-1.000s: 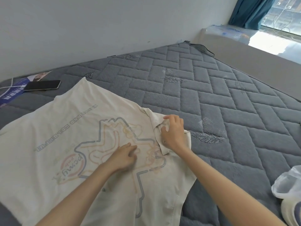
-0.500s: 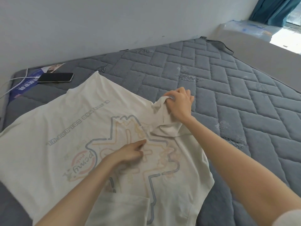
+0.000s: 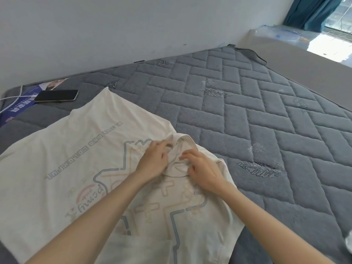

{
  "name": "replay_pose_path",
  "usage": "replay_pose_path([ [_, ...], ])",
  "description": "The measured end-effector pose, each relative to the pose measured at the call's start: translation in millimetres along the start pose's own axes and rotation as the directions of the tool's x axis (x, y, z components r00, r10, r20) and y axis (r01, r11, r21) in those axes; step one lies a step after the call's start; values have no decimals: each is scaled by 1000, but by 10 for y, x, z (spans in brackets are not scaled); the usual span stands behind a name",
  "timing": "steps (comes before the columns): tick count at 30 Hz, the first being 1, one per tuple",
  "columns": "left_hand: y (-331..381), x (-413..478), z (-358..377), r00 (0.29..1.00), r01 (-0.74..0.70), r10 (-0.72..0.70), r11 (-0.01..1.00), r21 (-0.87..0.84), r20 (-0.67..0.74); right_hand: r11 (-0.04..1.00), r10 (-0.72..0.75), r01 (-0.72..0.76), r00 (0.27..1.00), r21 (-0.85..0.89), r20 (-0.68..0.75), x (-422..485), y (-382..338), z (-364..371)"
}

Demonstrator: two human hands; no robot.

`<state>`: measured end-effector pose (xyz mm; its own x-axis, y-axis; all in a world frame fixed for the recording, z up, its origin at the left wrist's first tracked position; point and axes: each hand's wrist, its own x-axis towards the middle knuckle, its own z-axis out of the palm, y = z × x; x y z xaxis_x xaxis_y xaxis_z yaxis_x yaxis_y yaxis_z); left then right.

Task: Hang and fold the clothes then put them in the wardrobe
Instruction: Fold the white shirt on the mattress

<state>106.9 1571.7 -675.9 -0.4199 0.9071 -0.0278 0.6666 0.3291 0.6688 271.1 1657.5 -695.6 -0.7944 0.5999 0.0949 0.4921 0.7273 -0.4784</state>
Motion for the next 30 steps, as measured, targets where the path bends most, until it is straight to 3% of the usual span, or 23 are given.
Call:
replay_pose_path([
  [2,121,100,31,990,-128,119,985,114,78,998,38,-31,990,-53,138,-75,48,53],
  [4,192,187,64,972,-198,142,922,332,186,994,58,-42,986,-99,159,-96,53,80],
  [6,203,257,98,966,-187,68,854,486,251,993,49,-35,992,-117,116,-86,57,91],
  [8,171,288,125,968,-101,-28,867,488,250,988,31,-18,996,-156,83,-66,60,73],
  [10,93,290,136,982,-28,-42,930,367,182,979,-9,20,998,-201,54,-40,57,43],
  [13,-32,275,119,998,-45,42,998,51,44,970,-40,63,994,-236,99,-19,-4,31],
  [16,-107,271,41,998,-54,54,996,-67,-14,939,-13,58,991,-339,135,-21,-121,33],
  [19,-186,285,-68,996,41,-52,986,-161,-70,934,44,-29,998,-356,33,-21,-229,-76],
  [20,-213,282,-113,990,89,-110,972,-218,-85,933,7,-23,999,-360,-44,-37,-275,-150],
  [22,-257,243,-199,967,198,-243,906,-375,-78,891,-221,114,954,-439,-201,-77,-334,-280],
  [23,-287,209,-230,952,249,-301,865,-435,-54,850,-311,197,937,-489,-162,-96,-367,-324],
  [24,-329,175,-244,937,300,-348,830,-470,-16,812,-342,303,940,-500,14,-114,-392,-347],
  [26,-435,105,-227,897,423,-432,768,-481,99,857,-202,347,906,-380,372,-182,-422,-313],
  [27,-482,72,-209,868,482,-475,735,-477,146,907,-130,283,893,-312,431,-236,-402,-280],
  [28,-512,47,-198,842,524,-513,705,-478,166,949,-91,201,912,-243,400,-284,-363,-235],
  [30,-528,27,-186,799,566,-584,646,-513,146,1000,19,-17,982,-10,189,-373,-298,-134],
])
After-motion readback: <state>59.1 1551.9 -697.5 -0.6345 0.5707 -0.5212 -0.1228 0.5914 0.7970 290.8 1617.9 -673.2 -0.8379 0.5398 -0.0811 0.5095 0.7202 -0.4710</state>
